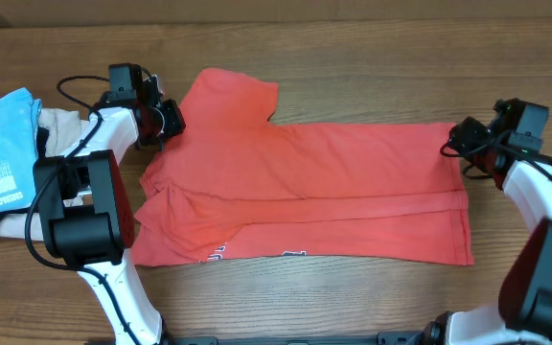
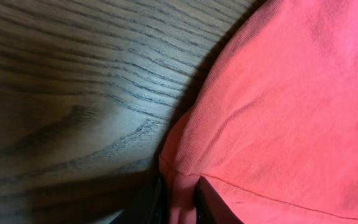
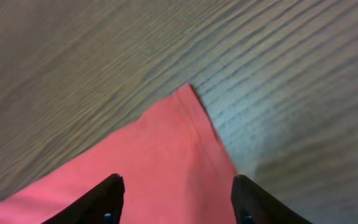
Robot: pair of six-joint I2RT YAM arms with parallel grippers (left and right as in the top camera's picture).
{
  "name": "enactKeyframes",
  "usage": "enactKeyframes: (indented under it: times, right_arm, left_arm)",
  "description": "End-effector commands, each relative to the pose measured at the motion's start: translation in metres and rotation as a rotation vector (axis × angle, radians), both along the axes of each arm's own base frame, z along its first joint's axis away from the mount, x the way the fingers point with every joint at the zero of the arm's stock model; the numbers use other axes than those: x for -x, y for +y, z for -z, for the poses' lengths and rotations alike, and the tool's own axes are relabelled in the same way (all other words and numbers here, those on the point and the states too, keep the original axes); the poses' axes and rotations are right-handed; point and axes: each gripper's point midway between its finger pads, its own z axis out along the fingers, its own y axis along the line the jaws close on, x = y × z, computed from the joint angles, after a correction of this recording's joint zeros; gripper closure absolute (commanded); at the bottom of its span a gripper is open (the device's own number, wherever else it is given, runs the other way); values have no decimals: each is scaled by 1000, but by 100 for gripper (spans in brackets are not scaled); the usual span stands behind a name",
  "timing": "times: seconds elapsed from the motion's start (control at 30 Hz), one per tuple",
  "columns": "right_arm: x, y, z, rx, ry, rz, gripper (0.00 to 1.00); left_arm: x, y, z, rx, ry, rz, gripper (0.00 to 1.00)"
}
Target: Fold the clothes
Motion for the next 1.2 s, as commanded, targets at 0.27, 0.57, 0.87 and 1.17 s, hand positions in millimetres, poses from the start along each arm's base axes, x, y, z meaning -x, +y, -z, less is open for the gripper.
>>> enactKeyframes:
  times: [0.27, 0.57, 0.87, 1.17]
  right_arm:
    - [-42, 1, 42, 54, -80, -106, 45]
    - [-60, 5, 61, 73, -129, -127, 57]
    - [-58, -8, 63, 124, -105, -75, 96]
    - [-57, -18, 30, 151, -65, -44, 96]
  left_arm:
    - [8, -14, 15, 14, 57, 9, 79]
    - [11, -14, 16, 13, 71, 8, 79]
    - [12, -14, 16, 13, 72, 9, 84]
    - [-3, -19, -40, 41, -70, 57, 96]
